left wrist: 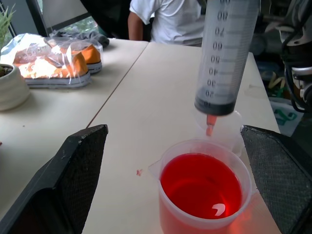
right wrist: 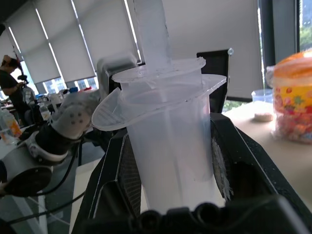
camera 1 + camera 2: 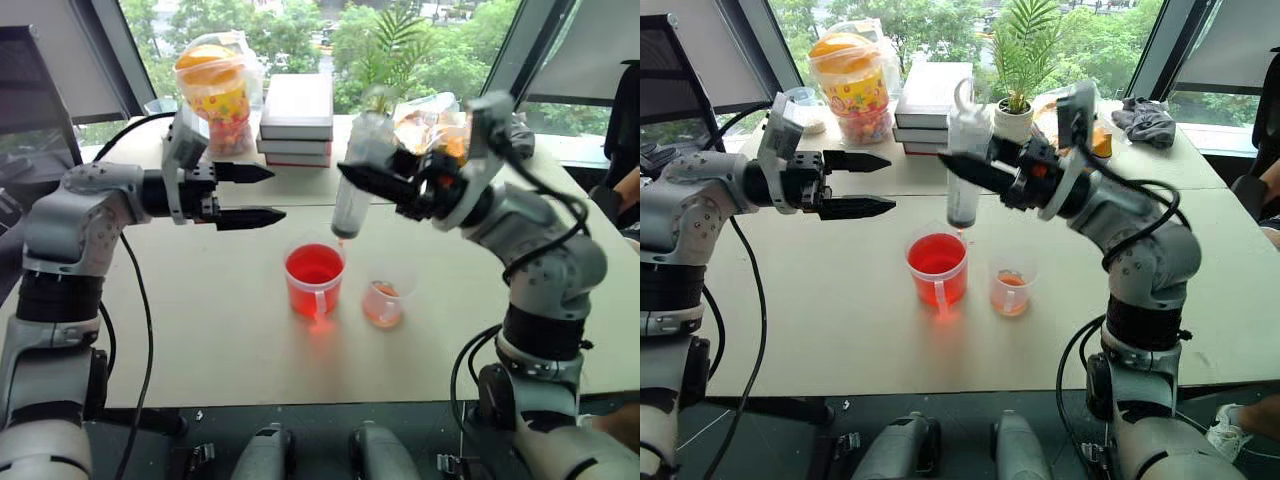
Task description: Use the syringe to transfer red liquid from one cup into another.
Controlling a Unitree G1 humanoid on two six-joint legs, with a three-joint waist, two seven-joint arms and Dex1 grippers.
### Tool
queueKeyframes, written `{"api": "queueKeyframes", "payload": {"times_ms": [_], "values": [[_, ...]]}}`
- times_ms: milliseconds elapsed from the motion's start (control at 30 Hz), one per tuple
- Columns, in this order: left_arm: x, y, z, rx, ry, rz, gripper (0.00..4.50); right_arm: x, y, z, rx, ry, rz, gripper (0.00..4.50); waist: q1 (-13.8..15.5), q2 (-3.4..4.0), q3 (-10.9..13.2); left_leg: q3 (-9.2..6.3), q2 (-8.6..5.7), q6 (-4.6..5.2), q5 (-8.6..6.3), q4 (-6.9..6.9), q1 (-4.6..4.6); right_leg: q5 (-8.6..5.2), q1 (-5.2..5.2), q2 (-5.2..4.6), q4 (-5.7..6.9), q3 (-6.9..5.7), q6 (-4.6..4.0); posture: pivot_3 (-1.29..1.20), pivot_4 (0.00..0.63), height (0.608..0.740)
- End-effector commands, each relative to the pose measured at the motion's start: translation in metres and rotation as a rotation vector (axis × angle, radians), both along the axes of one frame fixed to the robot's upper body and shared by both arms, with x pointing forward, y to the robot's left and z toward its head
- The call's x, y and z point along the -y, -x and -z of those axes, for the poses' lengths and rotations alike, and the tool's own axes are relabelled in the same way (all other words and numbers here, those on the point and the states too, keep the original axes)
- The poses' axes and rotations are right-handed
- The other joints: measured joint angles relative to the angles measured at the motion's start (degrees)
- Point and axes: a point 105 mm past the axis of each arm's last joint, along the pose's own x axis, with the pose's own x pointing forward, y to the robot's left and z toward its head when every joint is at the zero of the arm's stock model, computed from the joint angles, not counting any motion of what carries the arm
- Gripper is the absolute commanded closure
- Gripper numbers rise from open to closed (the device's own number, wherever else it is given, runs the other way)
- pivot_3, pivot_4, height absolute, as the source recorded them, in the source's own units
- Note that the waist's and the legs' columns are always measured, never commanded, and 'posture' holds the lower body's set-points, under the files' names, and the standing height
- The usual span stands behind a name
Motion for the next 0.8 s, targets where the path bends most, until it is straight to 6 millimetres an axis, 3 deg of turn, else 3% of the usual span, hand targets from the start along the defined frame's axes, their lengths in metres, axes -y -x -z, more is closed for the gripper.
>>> {"api": "queueKeyframes", "payload": {"times_ms": [33, 333, 533, 800], "values": [[0.005, 0.009, -0.016, 0.035, 0.008, 0.06, 0.0, -0.015, 0.002, 0.01, 0.064, 0.002, -0.02, 2.91, -0.13, 0.01, 0.01, 0.0, 0.0, 0.0, 0.0, 0.0, 0.01, 0.0, 0.0, 0.02, 0.01, 0.0, 0.0, 0.0, 0.15, 0.74], [0.028, 0.025, -0.021, 0.014, 0.0, 0.228, 0.0, -0.021, -0.011, 0.043, 0.058, 0.066, 0.015, 2.91, 0.25, 0.0, 0.01, 0.0, 0.0, -0.03, 0.02, 0.03, 0.02, 0.0, 0.02, 0.03, 0.01, -0.02, 0.0, 0.0, 0.15, 0.74], [0.039, 0.029, -0.026, 0.014, 0.02, 0.273, 0.0, -0.021, -0.012, 0.047, 0.048, 0.071, 0.021, 2.91, 0.07, 0.0, 0.01, -0.01, 0.01, -0.03, 0.02, 0.05, 0.03, 0.0, 0.02, 0.04, 0.02, -0.01, 0.0, 0.0, 0.15, 0.74], [0.049, 0.015, -0.025, 0.021, 0.044, 0.258, 0.0, -0.022, -0.009, 0.049, 0.05, 0.089, 0.014, 2.91, 0.14, 0.0, 0.01, 0.0, 0.01, -0.03, 0.02, 0.06, 0.03, 0.0, 0.03, 0.05, 0.02, -0.01, 0.0, 0.0, 0.15, 0.74]]}}
